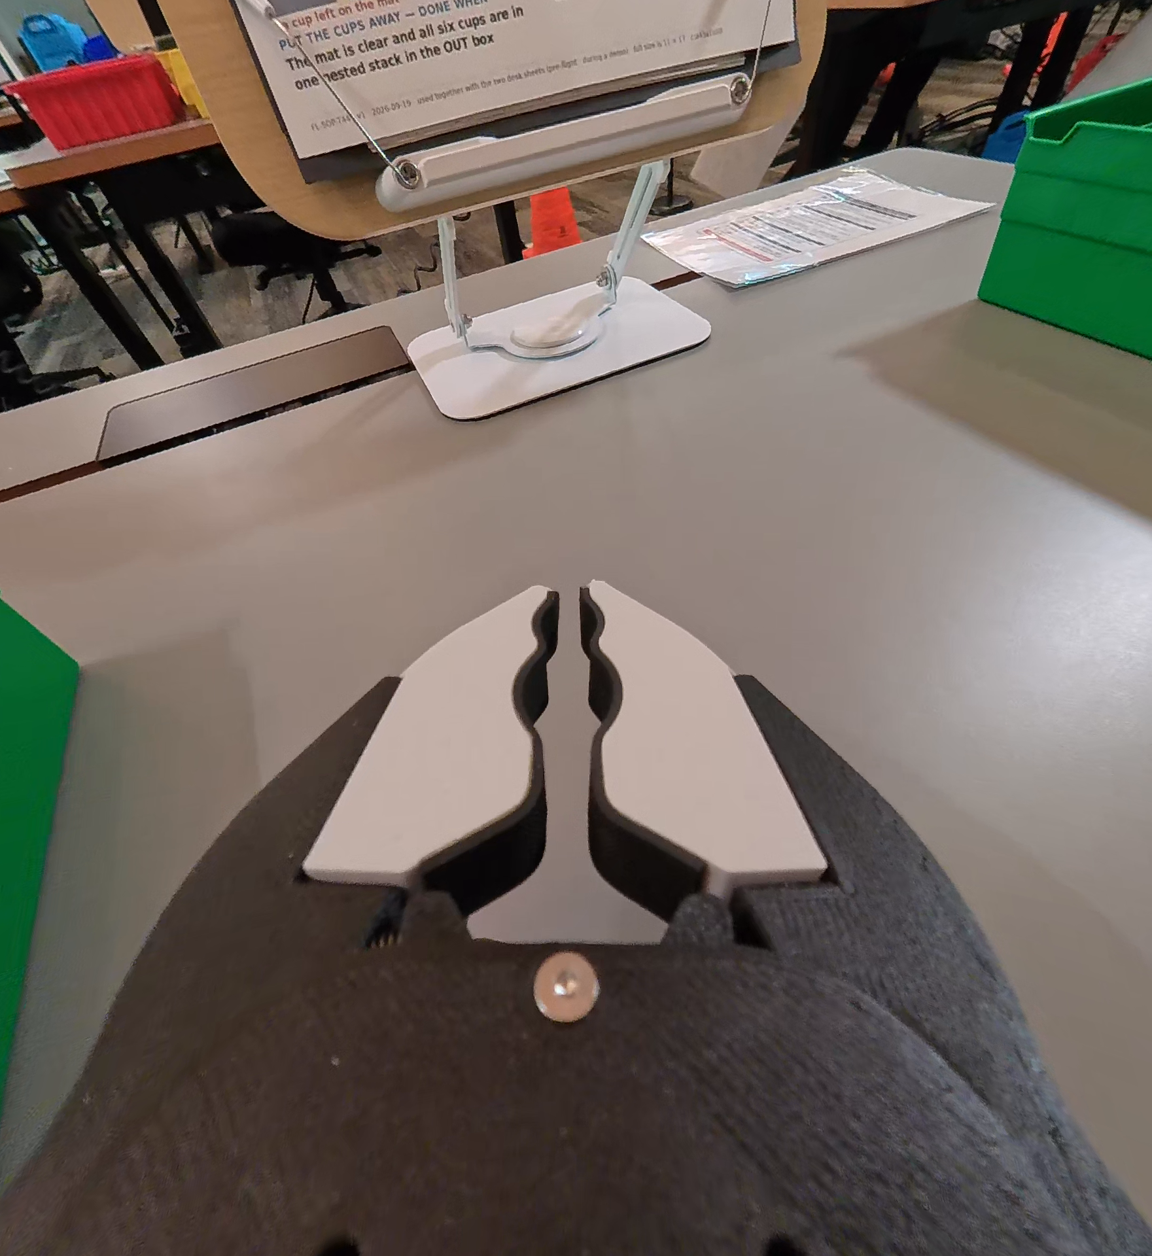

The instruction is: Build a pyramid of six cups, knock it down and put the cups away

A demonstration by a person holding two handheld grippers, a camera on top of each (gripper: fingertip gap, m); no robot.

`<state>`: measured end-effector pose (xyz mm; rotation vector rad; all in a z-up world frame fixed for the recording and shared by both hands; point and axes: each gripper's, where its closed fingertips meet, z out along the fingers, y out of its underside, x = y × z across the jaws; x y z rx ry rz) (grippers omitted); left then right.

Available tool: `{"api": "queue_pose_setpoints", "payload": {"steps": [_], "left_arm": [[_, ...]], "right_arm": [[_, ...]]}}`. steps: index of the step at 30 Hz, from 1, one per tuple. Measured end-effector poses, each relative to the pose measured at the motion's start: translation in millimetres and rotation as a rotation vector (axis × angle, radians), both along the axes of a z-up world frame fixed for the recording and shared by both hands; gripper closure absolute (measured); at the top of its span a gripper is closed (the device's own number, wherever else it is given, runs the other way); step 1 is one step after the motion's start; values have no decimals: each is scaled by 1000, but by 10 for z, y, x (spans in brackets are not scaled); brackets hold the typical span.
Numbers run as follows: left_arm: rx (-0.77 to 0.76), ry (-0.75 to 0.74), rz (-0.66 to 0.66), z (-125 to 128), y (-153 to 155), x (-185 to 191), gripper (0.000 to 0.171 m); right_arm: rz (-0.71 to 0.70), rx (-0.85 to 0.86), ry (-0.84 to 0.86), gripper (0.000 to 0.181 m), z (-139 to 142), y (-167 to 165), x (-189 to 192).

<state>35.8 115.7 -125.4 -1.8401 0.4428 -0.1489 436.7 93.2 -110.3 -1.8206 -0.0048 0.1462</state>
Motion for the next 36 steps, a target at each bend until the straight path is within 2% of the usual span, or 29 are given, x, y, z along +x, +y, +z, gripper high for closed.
{"api": "queue_pose_setpoints", "payload": {"steps": [3,5,8,10,12,15,17,20,25,27,31,33,36], "left_arm": [[-1,4,4,-5,-3,-9,164],[-11,-12,15,-17,2,-23,161],[-82,-181,12,-31,3,-40,152],[-108,-316,21,8,22,-97,148],[-125,-406,38,25,43,-168,147],[-144,-465,43,21,56,-203,145],[-143,-464,37,26,53,-191,145],[-131,-428,23,28,41,-158,144],[-123,-389,8,22,26,-134,143],[-132,-396,3,12,20,-128,142],[-146,-411,-1,1,16,-127,141],[-146,-410,-4,0,10,-123,141],[-154,-408,-13,-12,4,-105,141]], "right_arm": [[-21,51,45,148,120,-25,37],[-36,182,127,133,393,-119,75],[22,475,217,136,913,-397,27],[57,548,199,140,1029,-484,-52],[104,542,160,134,1023,-472,-198],[230,582,105,128,1087,-544,-565],[314,615,65,127,1120,-632,-842],[401,564,11,120,1002,-633,-1176],[429,439,-31,105,738,-475,-1341],[407,417,-65,105,683,-426,-1304],[386,404,-14,107,676,-384,-1225],[422,361,3,117,634,-395,-1247],[548,258,51,136,553,-468,-1385]]}}
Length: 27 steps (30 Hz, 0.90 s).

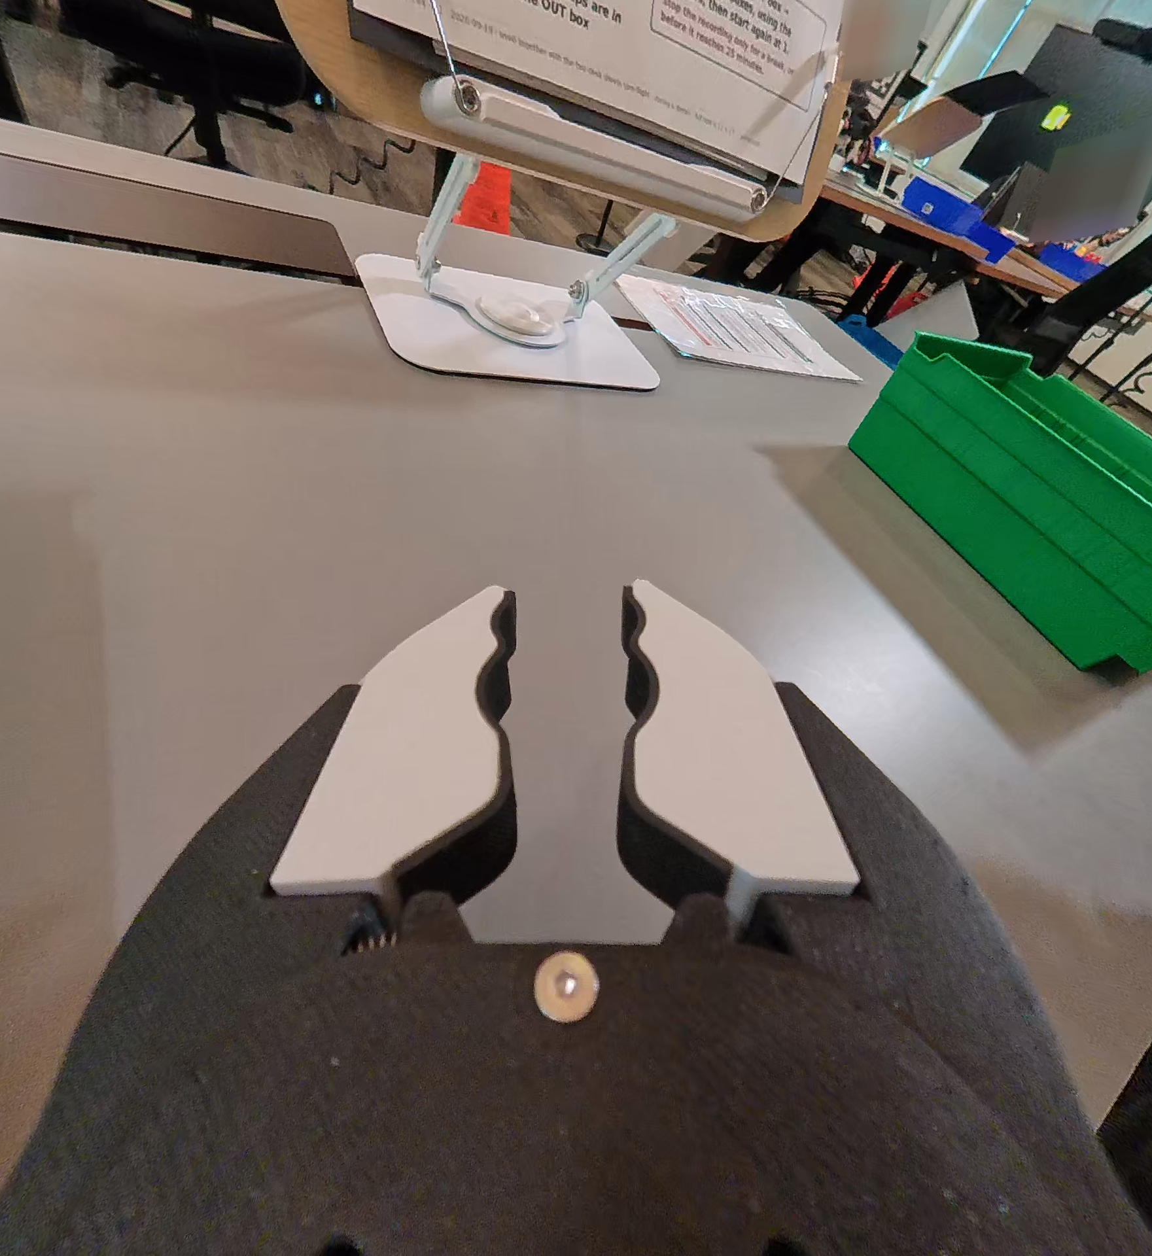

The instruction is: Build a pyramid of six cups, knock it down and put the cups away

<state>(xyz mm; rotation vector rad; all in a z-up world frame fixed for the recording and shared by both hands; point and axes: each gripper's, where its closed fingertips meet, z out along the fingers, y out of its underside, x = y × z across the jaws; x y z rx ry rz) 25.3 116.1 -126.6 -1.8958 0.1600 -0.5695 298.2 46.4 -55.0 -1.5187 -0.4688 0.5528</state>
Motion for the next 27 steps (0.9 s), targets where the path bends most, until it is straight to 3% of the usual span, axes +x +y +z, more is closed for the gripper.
{"api": "queue_pose_setpoints", "payload": {"steps": [3,7,10,14,17,22,25,27], "left_arm": [[-4,4,-5,-9,-4,9,141],[-7,0,-12,-14,-7,18,140],[-12,-4,-24,-20,-14,36,140],[-13,-2,-36,-25,-24,53,141],[-26,-6,-58,-46,-35,89,141],[-39,12,-97,-80,-64,156,141],[-37,34,-104,-93,-69,170,141],[-37,46,-112,-100,-77,184,142]], "right_arm": [[60,-8,34,157,18,-51,-42],[-9,-64,2,140,-122,68,59],[-43,-86,-36,148,-217,125,96],[-95,-34,-152,177,-290,152,120],[-122,-60,-292,179,-465,194,105],[-226,-115,-352,160,-595,283,204],[-249,-105,-379,181,-623,309,254],[-270,-141,-393,181,-679,339,297]]}}
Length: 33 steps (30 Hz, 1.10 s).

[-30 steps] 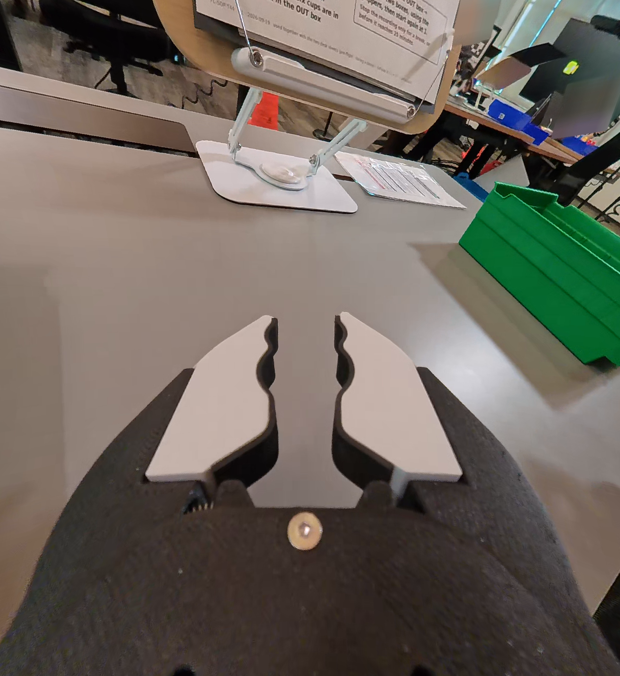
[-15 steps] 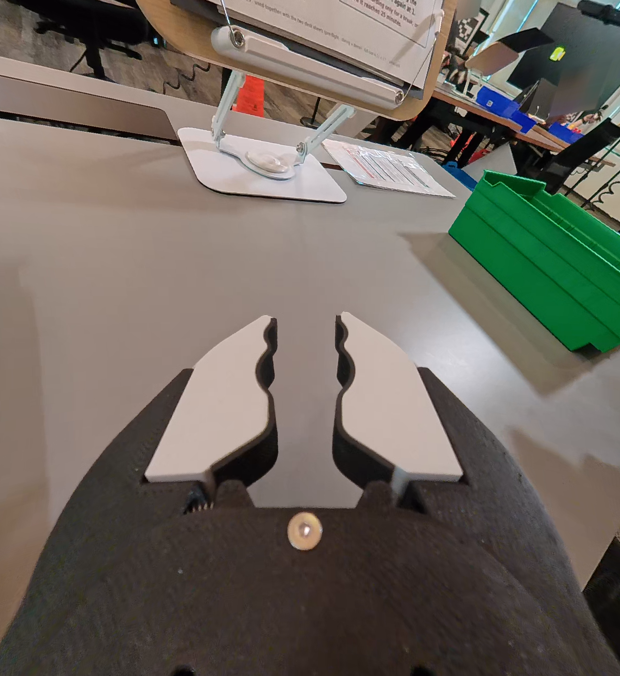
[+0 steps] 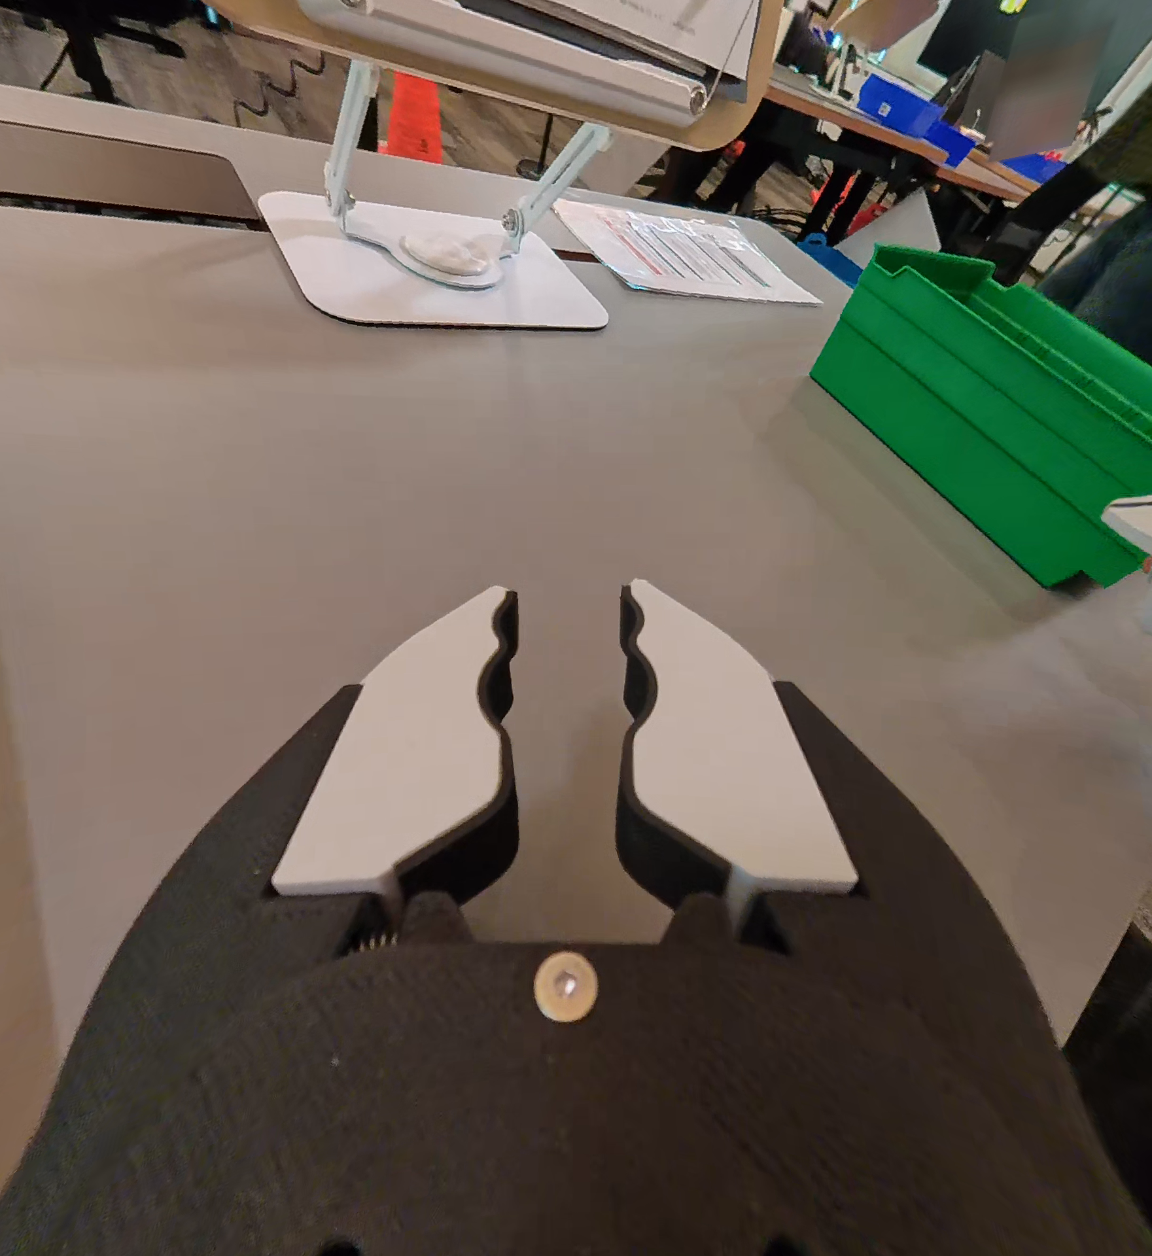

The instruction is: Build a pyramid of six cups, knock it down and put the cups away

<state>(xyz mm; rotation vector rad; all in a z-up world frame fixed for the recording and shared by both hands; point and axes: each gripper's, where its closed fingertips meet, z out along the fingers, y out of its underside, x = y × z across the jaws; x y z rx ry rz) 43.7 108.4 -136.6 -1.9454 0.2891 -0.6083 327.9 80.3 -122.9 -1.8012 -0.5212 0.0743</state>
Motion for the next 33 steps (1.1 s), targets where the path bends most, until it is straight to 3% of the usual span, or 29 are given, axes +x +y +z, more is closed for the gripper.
{"api": "queue_pose_setpoints", "payload": {"steps": [5,8,13,15,20,23,28,33], "left_arm": [[-2,46,-35,-38,-31,59,147],[12,112,-53,-65,-49,84,154],[53,208,-88,-74,-81,149,169],[76,250,-82,-73,-76,145,170],[91,317,-68,-100,-65,133,171],[110,351,-30,-92,-30,94,171],[126,356,-2,-51,-21,73,171],[161,368,-5,-18,-34,78,171]], "right_arm": [[-84,-57,103,181,-9,56,101],[-213,-10,191,181,113,145,261],[-266,117,219,181,334,207,415],[-248,127,166,181,331,191,421],[-422,245,-115,181,286,162,631],[-386,271,-85,181,332,128,496],[-299,203,-61,155,227,104,359],[-200,210,70,148,299,63,258]]}}
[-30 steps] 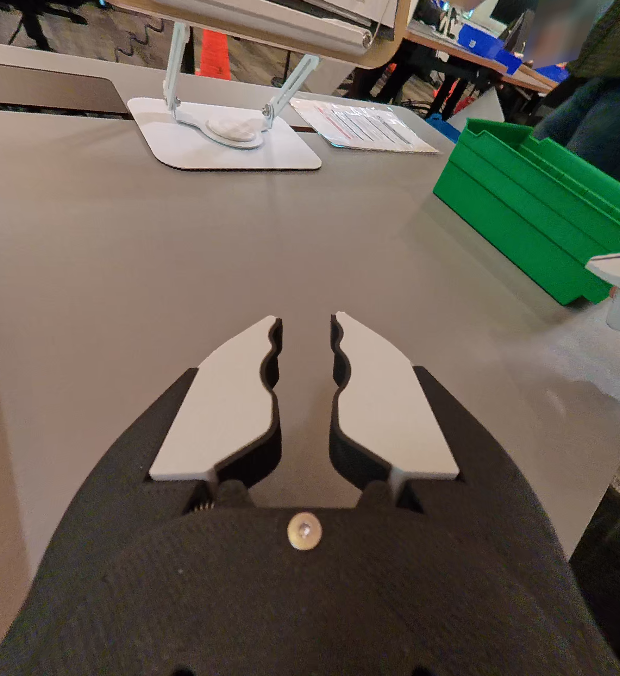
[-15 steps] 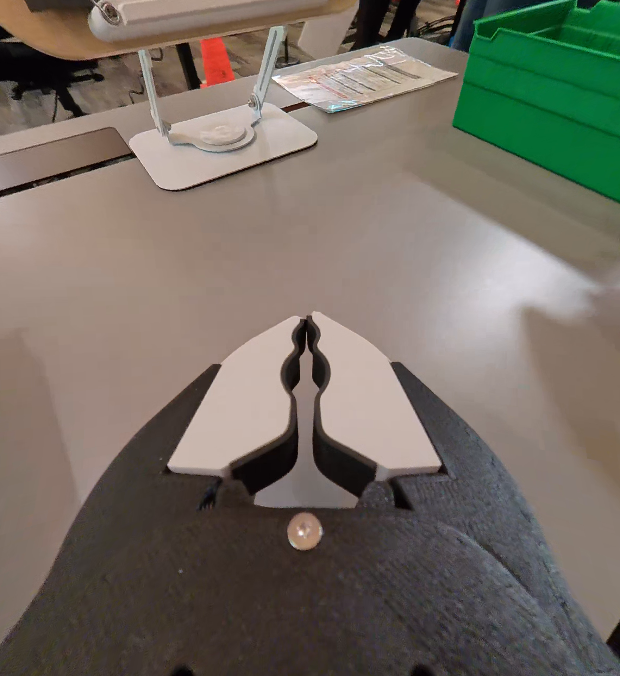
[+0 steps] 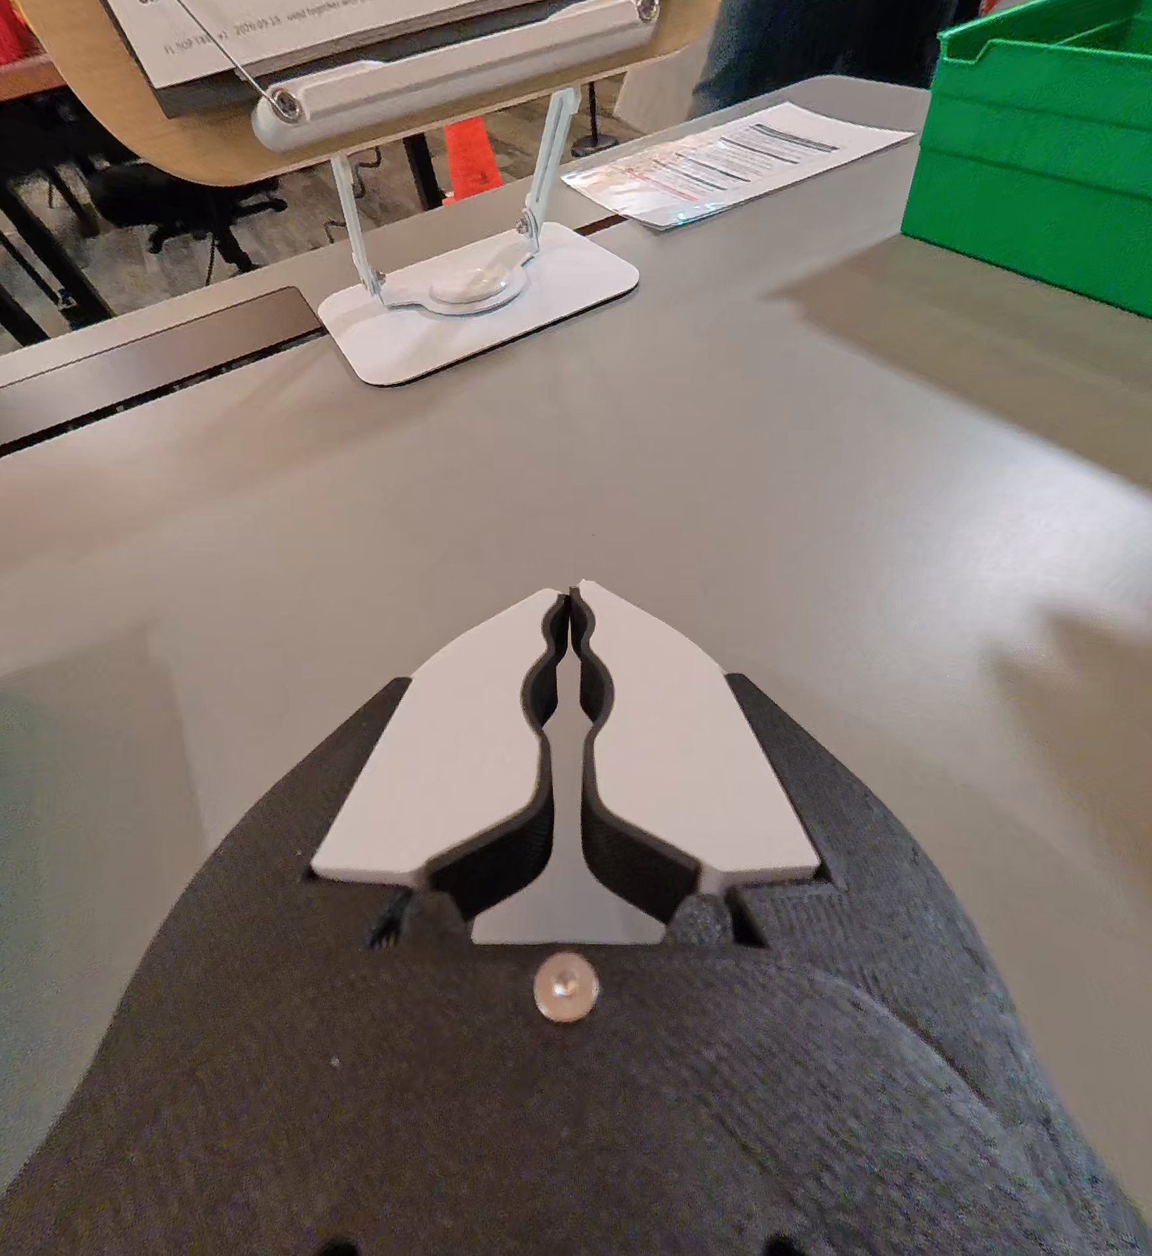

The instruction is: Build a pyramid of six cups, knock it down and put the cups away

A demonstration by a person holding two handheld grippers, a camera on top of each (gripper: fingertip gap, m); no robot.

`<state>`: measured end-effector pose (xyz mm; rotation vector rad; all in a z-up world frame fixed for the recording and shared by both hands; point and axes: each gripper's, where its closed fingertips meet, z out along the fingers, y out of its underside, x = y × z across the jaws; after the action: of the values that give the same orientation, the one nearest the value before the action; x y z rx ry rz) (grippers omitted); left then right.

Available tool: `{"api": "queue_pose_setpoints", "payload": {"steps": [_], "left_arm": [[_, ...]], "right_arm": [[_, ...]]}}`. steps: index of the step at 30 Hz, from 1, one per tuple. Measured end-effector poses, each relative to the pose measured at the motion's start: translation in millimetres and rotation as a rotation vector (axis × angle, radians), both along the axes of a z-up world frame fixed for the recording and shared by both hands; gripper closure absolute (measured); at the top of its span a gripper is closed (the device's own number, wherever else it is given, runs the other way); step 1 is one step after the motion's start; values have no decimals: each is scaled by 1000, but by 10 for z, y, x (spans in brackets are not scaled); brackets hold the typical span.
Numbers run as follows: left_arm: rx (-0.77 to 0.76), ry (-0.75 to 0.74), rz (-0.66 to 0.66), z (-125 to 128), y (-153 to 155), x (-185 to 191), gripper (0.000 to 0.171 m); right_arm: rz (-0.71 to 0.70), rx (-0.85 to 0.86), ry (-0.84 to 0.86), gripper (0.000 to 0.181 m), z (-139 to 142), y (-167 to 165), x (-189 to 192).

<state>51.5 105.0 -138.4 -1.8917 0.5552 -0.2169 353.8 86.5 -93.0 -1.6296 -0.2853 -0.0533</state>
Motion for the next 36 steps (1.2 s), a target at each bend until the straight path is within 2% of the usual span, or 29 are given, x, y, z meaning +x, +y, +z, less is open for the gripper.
{"api": "queue_pose_setpoints", "payload": {"steps": [5,8,11,14,16,21,28,36], "left_arm": [[0,4,-8,-10,-2,16,170],[2,-3,-27,-5,-15,46,169],[-3,-37,-116,9,-86,188,168],[2,-18,-170,-2,-140,299,156],[27,48,-134,-24,-106,271,140],[55,143,-30,-51,-42,130,124],[117,212,166,46,-13,-288,125],[123,159,263,105,-150,-580,123]], "right_arm": [[135,-54,13,156,-89,-36,-187],[226,-97,34,146,-153,-83,-359],[306,-126,73,138,-179,-137,-509],[371,-142,96,139,-184,-189,-608],[391,-155,94,139,-204,-205,-637],[405,-180,81,130,-257,-200,-696],[397,-195,20,127,-329,-124,-799],[476,-181,10,128,-308,-70,-1064]]}}
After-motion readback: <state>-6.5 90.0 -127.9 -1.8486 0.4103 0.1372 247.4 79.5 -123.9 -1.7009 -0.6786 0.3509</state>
